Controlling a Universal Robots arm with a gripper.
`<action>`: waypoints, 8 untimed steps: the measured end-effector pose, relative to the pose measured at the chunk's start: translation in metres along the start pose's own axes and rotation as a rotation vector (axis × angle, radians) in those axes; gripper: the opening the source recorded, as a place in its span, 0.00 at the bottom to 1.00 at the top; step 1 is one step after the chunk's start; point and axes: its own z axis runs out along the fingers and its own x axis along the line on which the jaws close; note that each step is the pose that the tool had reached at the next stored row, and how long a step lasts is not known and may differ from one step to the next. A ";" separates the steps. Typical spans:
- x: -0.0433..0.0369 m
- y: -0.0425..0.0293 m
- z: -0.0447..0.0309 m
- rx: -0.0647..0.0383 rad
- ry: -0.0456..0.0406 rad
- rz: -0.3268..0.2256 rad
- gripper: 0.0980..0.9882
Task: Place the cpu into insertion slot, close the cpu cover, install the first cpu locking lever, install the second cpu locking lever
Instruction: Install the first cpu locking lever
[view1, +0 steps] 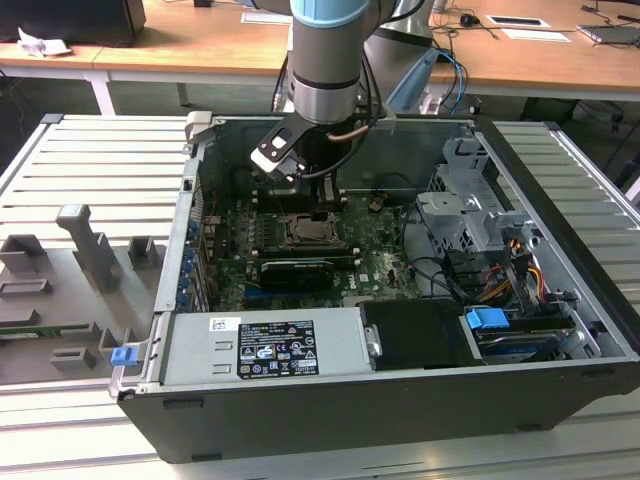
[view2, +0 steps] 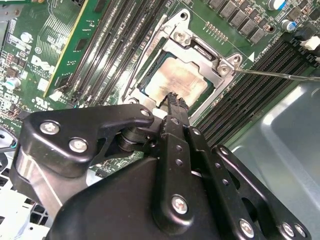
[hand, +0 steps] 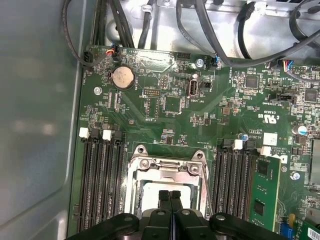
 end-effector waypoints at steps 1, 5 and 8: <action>-0.0001 0.0000 -0.0005 0.000 -0.0003 0.000 0.01; 0.0000 0.0000 -0.0014 0.000 -0.0001 0.000 0.01; 0.0000 0.0001 -0.0025 0.000 -0.0002 0.000 0.01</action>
